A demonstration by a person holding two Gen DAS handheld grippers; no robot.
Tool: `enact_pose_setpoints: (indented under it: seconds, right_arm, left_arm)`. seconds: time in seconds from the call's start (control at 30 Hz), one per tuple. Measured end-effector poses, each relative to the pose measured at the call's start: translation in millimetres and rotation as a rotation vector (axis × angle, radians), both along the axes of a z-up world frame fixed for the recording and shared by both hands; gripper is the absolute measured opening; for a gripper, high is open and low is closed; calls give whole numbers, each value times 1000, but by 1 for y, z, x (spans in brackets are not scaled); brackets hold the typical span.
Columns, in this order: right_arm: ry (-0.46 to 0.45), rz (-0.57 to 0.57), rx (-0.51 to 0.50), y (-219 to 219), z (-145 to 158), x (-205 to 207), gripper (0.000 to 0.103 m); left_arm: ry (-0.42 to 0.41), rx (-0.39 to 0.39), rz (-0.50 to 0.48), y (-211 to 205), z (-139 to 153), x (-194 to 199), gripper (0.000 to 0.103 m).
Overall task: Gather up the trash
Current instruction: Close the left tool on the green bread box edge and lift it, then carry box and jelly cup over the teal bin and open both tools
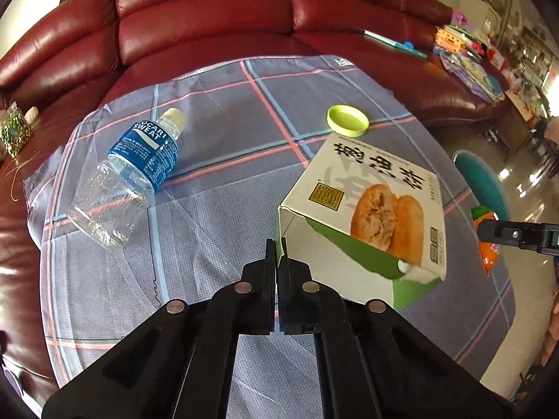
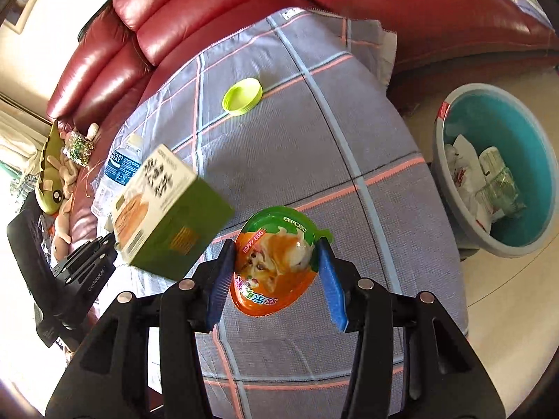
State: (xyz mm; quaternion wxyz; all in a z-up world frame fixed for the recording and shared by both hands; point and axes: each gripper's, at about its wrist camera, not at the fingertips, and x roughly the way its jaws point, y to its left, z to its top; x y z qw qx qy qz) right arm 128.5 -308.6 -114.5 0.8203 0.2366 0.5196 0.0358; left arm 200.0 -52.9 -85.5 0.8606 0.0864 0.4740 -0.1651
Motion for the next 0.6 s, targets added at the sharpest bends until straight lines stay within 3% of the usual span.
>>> enact_pose_setpoints:
  seconds: [0.27,0.6]
  right_arm:
    - [-11,-2,34,-7,0,-7,45]
    - [-82,-46,48,-30,27,-17,45]
  left_arm:
    - [36,-25,4,-2,-5,-9,2]
    - [-63,-83,4,-11,42,-22,1]
